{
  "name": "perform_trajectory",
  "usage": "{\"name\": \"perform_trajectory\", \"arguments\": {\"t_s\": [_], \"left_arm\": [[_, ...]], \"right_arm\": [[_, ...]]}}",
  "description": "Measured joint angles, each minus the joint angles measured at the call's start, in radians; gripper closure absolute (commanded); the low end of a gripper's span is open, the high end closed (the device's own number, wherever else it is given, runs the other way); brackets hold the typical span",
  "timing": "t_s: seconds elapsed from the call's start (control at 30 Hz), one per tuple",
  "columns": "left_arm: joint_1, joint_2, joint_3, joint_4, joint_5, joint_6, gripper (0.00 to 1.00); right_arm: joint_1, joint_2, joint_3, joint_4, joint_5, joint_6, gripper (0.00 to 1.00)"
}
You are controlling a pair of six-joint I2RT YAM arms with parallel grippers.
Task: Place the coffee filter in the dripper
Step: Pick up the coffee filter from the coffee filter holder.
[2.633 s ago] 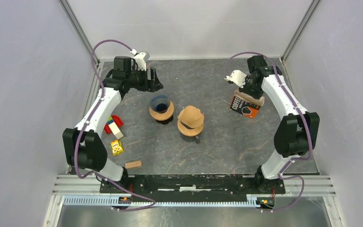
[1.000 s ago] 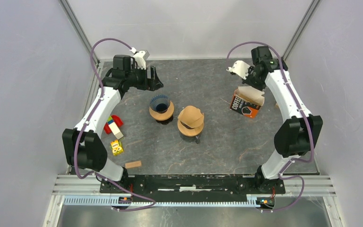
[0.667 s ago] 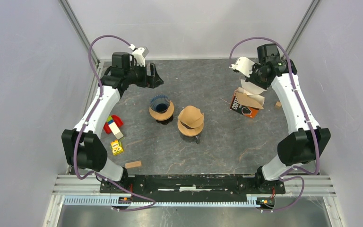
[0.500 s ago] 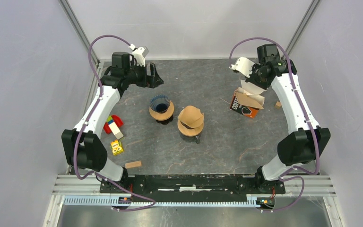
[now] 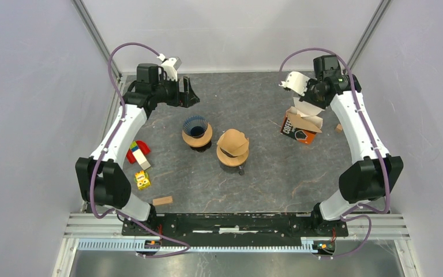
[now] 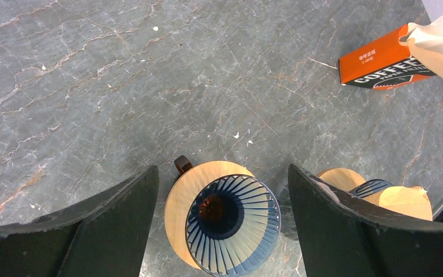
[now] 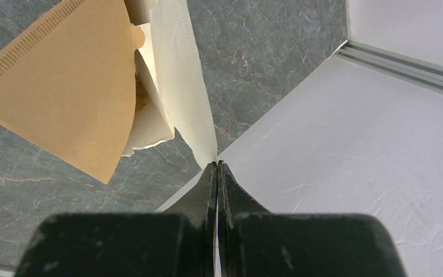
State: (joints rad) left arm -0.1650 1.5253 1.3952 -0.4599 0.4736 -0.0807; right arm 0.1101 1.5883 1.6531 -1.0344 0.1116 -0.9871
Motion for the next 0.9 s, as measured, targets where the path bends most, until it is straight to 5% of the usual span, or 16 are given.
{"name": "perform_trajectory", "arguments": {"t_s": [0.9], "left_arm": [[-0.029, 0.026, 0.032, 0.006, 0.0, 0.0, 0.12]], "right_arm": [[-0.001, -0.003, -0.009, 0.063, 0.145, -0.196, 1.0]]}}
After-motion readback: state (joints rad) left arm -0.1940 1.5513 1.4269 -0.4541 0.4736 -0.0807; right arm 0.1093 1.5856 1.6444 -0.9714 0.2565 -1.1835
